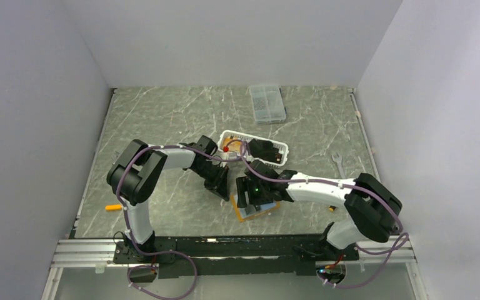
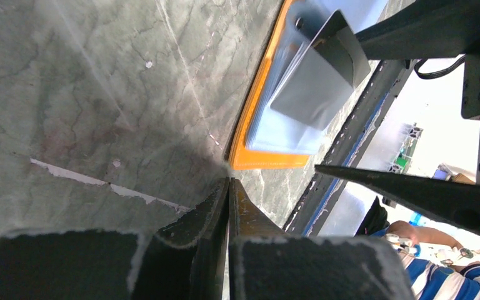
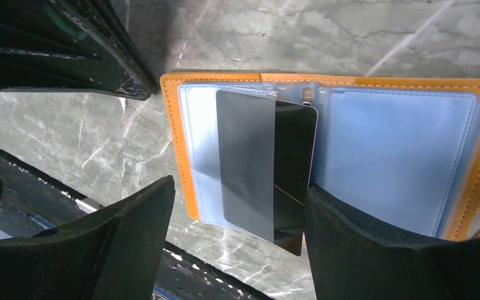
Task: Put the credit cards into the card holder
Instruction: Insert the credit card into the card holder.
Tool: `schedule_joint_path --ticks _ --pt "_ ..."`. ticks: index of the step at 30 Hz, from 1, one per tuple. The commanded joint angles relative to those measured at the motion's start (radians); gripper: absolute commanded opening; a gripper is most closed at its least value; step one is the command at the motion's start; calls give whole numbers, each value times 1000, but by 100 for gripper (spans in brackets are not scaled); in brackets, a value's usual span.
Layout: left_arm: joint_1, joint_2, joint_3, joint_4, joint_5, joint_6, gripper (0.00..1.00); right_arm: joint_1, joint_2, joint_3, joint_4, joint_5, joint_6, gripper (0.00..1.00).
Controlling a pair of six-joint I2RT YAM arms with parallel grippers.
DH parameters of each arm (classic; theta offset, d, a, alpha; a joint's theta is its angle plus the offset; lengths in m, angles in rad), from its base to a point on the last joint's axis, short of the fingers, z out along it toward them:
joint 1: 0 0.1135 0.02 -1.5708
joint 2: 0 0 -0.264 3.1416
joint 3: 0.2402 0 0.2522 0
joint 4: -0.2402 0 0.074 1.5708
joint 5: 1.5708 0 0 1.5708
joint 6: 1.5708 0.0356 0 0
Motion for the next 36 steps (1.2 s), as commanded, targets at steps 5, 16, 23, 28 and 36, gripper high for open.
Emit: schedule_joint_path --ticks 5,16,23,28,36 --pt "-15 4 -15 27 -45 9 11 81 63 70 -3 155 43 76" --pt "-7 -34 -10 4 -53 13 10 179 28 53 3 315 36 78" --pt "2 6 -10 28 20 -26 10 226 109 96 -21 372 15 79" --pt "75 2 -3 35 116 -35 11 253 129 102 -64 424 28 80" --pt "188 -59 -8 -19 245 41 12 275 149 108 -81 490 20 76"
